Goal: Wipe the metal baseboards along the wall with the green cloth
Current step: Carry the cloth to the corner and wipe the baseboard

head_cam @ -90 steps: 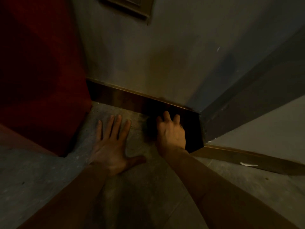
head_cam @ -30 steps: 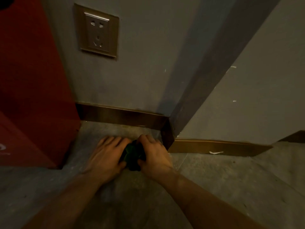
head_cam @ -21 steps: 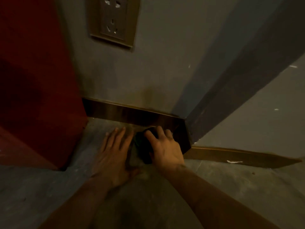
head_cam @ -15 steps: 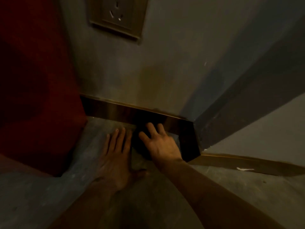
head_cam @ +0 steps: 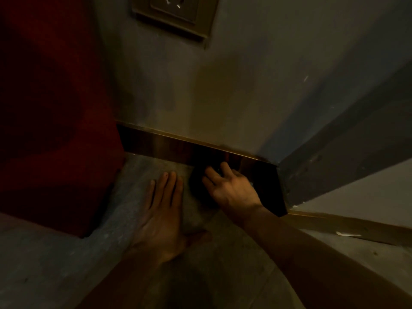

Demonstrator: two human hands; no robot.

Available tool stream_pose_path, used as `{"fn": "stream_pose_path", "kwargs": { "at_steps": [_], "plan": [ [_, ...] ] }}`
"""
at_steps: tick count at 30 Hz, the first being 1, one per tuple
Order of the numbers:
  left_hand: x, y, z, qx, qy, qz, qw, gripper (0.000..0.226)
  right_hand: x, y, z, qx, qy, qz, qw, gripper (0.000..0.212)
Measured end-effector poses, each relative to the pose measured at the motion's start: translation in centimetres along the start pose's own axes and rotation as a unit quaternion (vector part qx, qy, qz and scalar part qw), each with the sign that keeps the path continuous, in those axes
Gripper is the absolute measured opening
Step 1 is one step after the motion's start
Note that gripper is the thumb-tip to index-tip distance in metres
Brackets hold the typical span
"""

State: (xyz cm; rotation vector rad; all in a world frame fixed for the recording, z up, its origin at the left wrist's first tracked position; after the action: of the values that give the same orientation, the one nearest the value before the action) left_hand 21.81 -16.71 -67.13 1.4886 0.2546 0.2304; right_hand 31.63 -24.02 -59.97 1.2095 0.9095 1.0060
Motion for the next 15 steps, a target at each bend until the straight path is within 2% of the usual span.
{"fn": "stream_pose_path", "kwargs": {
  "at_steps": [4,10,15],
  "plan": [
    [-0.3,0.1,-0.3,-0.007,-0.001,0.006,1.000,0.133,-0.9,-0.2,0.9,0.007,-0.034,-0.036,0.999,0.033],
    [0.0,-0.5,-0.4,-0.009,0.002,-0.002,1.000,0.136,-2.4,-1.0,2.6,0.061,-0.132,-0.107,0.984,0.061],
    [0.3,-1.2,-0.5,-0.003,0.007,-0.042,0.999,0.139,-2.9,-0.5,3.1,0.064,-0.210,-0.107,0.970,0.060]
  ]
}}
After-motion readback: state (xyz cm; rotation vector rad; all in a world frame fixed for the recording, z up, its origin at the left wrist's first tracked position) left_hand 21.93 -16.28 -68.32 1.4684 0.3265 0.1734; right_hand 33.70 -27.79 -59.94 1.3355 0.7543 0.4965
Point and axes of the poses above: each hand's wrist, its own x-axis towards the middle knuckle, its own y-axis out of the back of the hand, z = x × y, the point moved 7 cm from there along x, towards the middle knuckle, and after that the axes turned 12 degrees about x, right-handed, at the moved point
